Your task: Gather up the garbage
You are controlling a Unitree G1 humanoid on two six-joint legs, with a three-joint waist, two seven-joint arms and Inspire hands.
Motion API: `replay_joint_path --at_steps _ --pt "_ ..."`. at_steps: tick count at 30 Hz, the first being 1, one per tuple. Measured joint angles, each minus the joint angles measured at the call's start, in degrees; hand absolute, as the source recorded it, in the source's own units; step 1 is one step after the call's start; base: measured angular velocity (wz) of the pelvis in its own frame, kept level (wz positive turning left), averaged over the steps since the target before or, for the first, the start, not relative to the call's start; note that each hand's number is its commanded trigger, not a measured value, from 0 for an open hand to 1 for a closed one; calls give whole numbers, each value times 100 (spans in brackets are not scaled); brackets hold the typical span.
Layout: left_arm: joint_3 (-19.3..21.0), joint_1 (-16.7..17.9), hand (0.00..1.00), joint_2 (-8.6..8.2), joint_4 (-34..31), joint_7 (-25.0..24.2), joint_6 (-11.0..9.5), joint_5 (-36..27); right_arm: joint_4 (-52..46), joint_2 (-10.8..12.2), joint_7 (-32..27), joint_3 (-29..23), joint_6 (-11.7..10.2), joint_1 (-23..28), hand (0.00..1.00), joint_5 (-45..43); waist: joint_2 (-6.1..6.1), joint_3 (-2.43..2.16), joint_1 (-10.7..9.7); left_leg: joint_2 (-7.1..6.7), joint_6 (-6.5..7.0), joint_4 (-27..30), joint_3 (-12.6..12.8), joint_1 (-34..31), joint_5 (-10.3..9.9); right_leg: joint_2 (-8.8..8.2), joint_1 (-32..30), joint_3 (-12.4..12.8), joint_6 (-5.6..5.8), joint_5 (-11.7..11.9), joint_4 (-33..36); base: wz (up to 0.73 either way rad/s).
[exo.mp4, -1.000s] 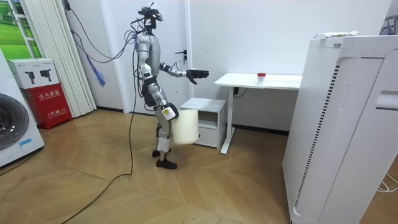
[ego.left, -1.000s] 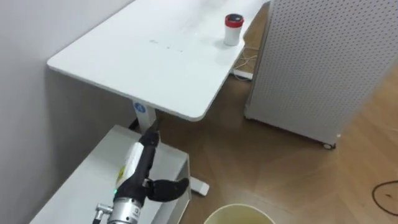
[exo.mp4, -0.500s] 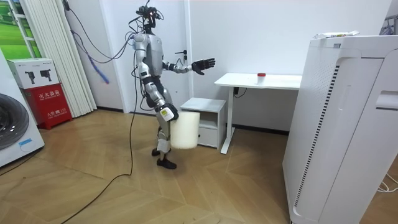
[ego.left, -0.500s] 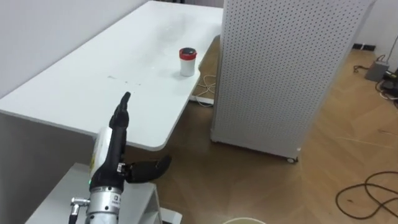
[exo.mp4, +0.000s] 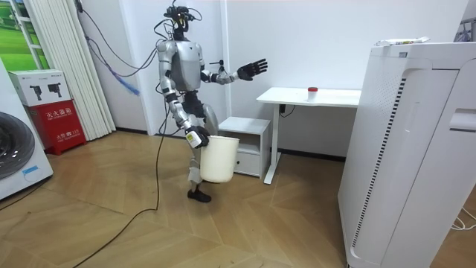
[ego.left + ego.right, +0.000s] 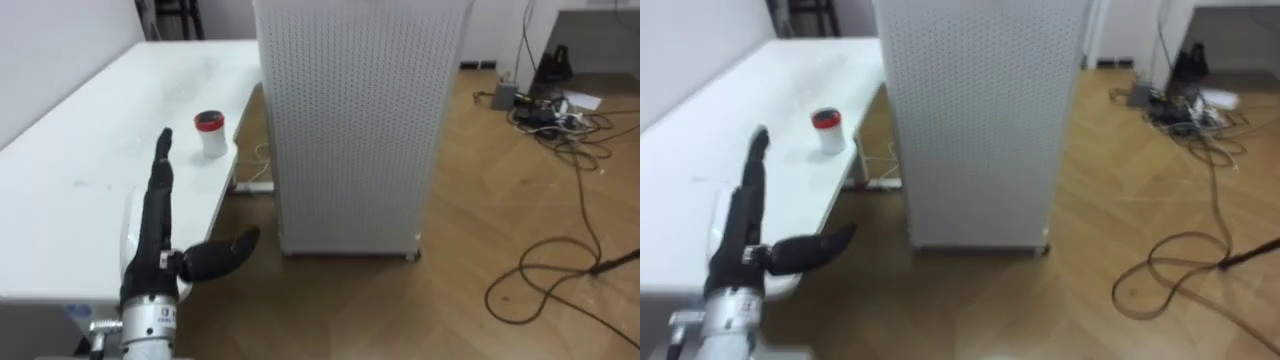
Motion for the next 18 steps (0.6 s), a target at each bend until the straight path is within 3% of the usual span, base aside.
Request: replay_joint_path --at_steps 6,15,18 --pt "14 66 0 40 -64 -1 -81 -62 -230 -45 -20 -1 -2 137 100 -44 70 43 10 -2 0 -153 1 225 0 39 248 91 7 20 -337 -9" --pt "32 190 0 54 -123 73 -82 -104 -472 -43 -20 0 0 220 100 -422 184 9 56 -17 0 -425 3 471 -1 71 462 232 8 28 -544 -10" --pt "128 193 0 82 -122 76 -82 -144 -489 -46 -20 3 5 221 100 -445 184 15 30 -2 25 -302 136 488 -35 73 478 331 9 28 -412 -11"
